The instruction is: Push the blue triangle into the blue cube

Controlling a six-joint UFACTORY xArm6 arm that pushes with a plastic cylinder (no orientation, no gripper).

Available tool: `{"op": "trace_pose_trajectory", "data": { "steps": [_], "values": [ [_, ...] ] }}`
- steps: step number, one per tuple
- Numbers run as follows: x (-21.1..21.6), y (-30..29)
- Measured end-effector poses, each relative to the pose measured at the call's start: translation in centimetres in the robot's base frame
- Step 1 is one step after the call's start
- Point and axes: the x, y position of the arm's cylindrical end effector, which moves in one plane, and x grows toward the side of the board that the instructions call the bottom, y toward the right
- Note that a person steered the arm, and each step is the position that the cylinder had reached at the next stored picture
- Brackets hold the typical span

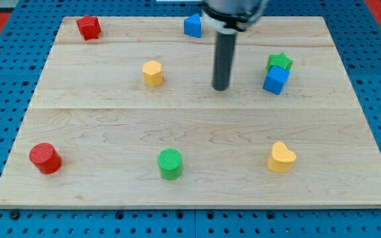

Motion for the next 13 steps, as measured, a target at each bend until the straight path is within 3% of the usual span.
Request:
{"op": "trace_pose_trajectory", "data": {
  "steps": [1, 2, 3, 4, 6, 7, 9, 10, 12, 13],
  "values": [
    [-6.8, -0.1],
    [-10.9, 5.2],
    [-16.6, 3.6],
    [-18.3, 0.6],
    [-14.4, -6.6],
    [-14.4, -11.1],
    [-9.0, -7.5],
    [-9.0, -5.9],
    [-13.3, -6.1],
    [-9.5, -4.6]
  ]
}}
